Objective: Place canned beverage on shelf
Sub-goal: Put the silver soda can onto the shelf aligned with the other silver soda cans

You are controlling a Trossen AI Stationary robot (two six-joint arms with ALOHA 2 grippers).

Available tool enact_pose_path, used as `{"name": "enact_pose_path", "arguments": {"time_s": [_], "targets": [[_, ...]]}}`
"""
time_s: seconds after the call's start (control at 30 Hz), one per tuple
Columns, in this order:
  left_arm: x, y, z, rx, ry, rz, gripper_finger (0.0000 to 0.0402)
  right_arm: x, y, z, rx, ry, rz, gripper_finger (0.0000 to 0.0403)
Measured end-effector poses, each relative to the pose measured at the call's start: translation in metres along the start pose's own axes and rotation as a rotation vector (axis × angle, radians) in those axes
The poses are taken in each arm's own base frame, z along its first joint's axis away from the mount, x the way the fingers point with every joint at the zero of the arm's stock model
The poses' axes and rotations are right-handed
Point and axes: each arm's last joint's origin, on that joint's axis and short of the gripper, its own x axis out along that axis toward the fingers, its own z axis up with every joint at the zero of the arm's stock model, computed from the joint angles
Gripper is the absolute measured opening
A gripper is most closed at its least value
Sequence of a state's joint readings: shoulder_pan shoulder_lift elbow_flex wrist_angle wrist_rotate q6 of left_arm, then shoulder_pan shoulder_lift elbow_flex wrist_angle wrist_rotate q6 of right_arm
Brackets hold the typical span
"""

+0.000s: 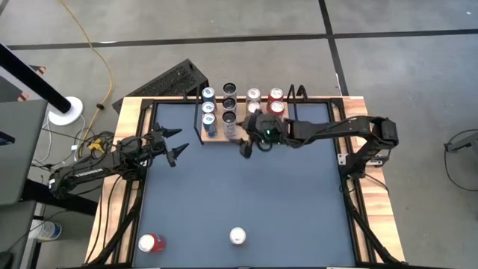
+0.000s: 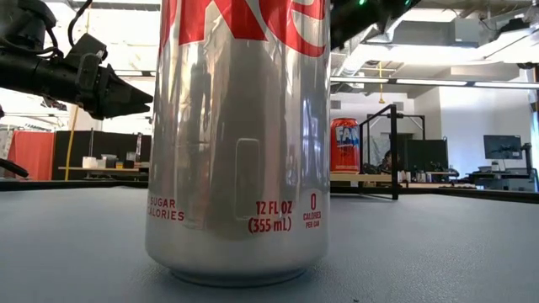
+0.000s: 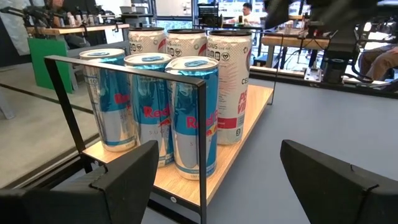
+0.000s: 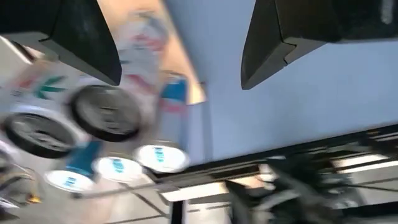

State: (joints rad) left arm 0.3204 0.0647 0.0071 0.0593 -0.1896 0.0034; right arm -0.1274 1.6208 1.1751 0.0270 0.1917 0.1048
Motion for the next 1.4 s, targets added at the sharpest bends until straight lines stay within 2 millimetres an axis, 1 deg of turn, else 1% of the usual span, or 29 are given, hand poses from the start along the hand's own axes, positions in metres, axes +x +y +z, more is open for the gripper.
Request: {"name": "enact_pose_path", "arguments": {"time_s": [0.07,0.13,0.37,0.53,0.6,0.7,0.8,0.9,0.97,1.07,1.2,1.3,1.4], "targets": [[0.0,0.0,0.0,0.0,0.001,0.0,0.0327,-0.009,0.017,0.0,-0.02,0.009,0.052,0.0318],[0.0,0.0,0.0,0.0,0.0,0.0,0.0327,-0.019,0.038,-0.001,-0.047,0.02,0.111,0.0318],[0.0,0.0,0.0,0.0,0.001,0.0,0.0327,-0.062,0.124,-0.018,-0.059,0.056,0.357,0.0318],[0.0,0.0,0.0,0.0,0.0,0.0,0.0327,-0.092,0.179,-0.04,-0.014,0.092,0.518,0.0318],[0.0,0.0,0.0,0.0,0.0,0.0,0.0327,-0.099,0.202,-0.05,0.023,0.074,0.575,0.0318],[0.0,0.0,0.0,0.0,0.0,0.0,0.0327,-0.107,0.233,-0.067,0.035,0.008,0.618,0.0318],[0.0,0.0,0.0,0.0,0.001,0.0,0.0327,-0.113,0.258,-0.085,0.048,-0.04,0.643,0.0318],[0.0,0.0,0.0,0.0,0.001,0.0,0.0327,-0.118,0.275,-0.09,0.063,-0.092,0.578,0.0318],[0.0,0.0,0.0,0.0,0.001,0.001,0.0327,-0.125,0.284,-0.087,0.066,-0.126,0.521,0.0318],[0.0,0.0,0.0,0.0,0.0,0.0,0.0327,-0.143,0.295,-0.083,0.03,-0.18,0.452,0.0318],[0.0,0.0,0.0,0.0,0.001,0.001,0.0327,-0.167,0.307,-0.075,0.044,-0.26,0.367,0.0318],[0.0,0.0,0.0,0.0,0.0,0.0,0.0327,-0.173,0.308,-0.078,0.079,-0.278,0.299,0.0318],[0.0,0.0,0.0,0.0,0.001,0.0,0.0327,-0.17,0.31,-0.084,0.085,-0.278,0.263,0.0318]]}}
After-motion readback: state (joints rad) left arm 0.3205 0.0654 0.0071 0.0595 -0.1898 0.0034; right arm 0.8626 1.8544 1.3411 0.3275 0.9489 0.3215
